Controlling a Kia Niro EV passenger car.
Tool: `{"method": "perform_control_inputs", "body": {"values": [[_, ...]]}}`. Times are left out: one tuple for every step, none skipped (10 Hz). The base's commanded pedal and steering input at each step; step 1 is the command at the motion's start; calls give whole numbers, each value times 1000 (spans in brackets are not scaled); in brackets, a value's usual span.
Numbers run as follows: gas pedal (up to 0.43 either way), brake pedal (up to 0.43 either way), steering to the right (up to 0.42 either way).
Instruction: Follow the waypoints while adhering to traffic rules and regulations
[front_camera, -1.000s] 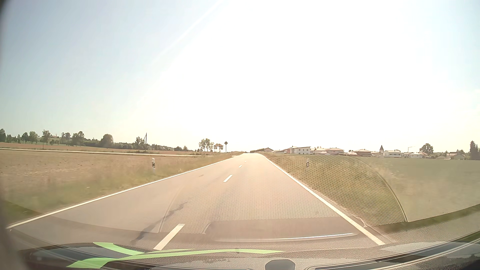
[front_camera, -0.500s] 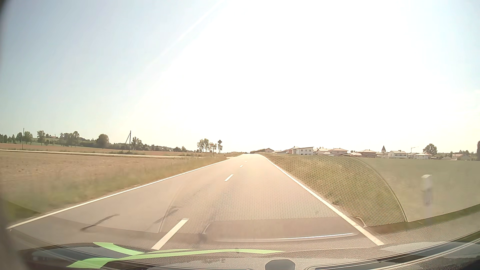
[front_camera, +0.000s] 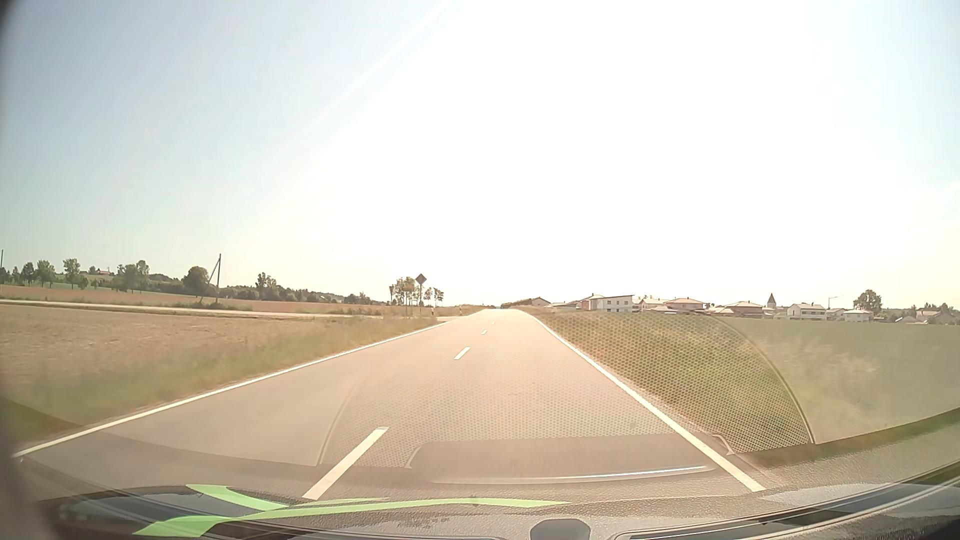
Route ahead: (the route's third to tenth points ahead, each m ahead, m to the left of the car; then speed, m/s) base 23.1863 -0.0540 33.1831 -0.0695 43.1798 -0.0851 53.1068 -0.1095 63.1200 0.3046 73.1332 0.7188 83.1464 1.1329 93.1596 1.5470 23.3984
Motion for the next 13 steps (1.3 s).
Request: {"method": "perform_control_inputs", "body": {"values": [[220,0,-1],[220,0,-1],[209,0,-1],[197,0,-1],[197,0,-1],[197,0,-1],[209,0,-1],[220,0,-1],[228,0,-1],[228,0,-1],[228,0,-1],[209,0,-1],[197,0,-1]]}}
